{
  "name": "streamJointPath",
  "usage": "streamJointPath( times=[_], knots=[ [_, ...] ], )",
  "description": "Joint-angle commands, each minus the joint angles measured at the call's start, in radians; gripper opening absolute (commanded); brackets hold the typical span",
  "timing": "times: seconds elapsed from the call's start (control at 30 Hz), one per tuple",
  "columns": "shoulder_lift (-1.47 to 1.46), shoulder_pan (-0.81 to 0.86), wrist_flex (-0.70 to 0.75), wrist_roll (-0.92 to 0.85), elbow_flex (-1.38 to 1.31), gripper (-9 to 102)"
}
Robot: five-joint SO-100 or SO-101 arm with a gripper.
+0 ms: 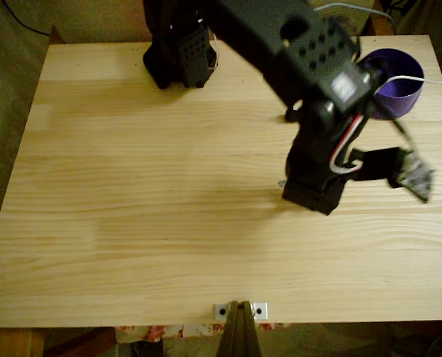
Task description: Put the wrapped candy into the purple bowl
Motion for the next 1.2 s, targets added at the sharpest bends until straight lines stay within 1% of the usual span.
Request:
streamJointPath(
  times=[0.0,0.1,0.23,0.43,0.53,0.63,0.77,0.97,1.17],
  knots=[
    [0.267,-0.037,0.028,0.158,-0.11,-1],
    [0.376,-0.098,0.052,0.253,-0.121,-1],
    [0.489,-0.225,0.08,0.311,-0.135,-1],
    [0.549,-0.408,0.094,0.301,-0.12,-1],
    [0.526,-0.511,0.066,0.291,-0.103,-1],
    [0.479,-0.588,0.009,0.267,-0.084,-1],
    [0.365,-0.637,-0.035,0.259,-0.117,-1],
    [0.198,-0.655,-0.052,0.273,-0.192,0],
    [0.144,-0.67,-0.06,0.314,-0.17,1]
  ],
)
